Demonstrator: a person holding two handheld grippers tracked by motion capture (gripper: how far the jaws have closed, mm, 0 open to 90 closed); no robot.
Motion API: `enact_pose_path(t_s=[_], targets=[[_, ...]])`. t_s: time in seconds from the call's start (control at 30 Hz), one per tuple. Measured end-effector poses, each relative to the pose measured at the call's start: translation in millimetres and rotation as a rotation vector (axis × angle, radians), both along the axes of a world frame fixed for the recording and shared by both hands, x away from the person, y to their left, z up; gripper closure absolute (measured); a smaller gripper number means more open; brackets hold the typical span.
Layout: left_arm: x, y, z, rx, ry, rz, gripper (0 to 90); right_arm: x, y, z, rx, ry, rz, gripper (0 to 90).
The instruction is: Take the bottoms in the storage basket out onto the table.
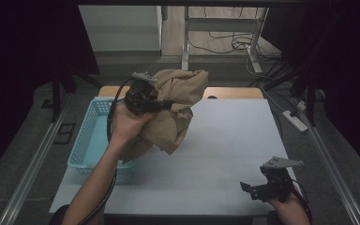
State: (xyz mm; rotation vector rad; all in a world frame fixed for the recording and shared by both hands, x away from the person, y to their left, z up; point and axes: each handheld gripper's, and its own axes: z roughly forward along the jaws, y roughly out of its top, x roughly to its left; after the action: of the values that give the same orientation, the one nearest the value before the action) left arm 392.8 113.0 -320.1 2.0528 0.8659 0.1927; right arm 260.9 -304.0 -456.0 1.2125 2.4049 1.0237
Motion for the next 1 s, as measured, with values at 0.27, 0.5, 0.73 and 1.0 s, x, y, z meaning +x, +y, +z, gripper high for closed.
enact_pose_path(t_s=[0.27, 0.5, 0.73, 1.0], targets=[[13.3, -18.9, 7.4, -0.031, 0.015, -0.042, 68.2, 0.0, -0.4, 0.1, 0.003, 0.002, 0.001, 0.6], [16.1, -43.0, 8.8, -0.037, 0.019, -0.088, 68.1, -0.1, -0.4, 0.1, 0.002, 0.000, 0.002, 0.5], [18.1, -63.4, 9.9, -0.042, 0.015, -0.120, 68.1, 0.0, -0.9, 0.0, 0.008, 0.003, 0.000, 0.6], [19.9, -81.8, 4.8, -0.015, 0.015, -0.140, 68.1, 0.1, -1.2, -0.1, 0.011, 0.004, -0.002, 0.6]])
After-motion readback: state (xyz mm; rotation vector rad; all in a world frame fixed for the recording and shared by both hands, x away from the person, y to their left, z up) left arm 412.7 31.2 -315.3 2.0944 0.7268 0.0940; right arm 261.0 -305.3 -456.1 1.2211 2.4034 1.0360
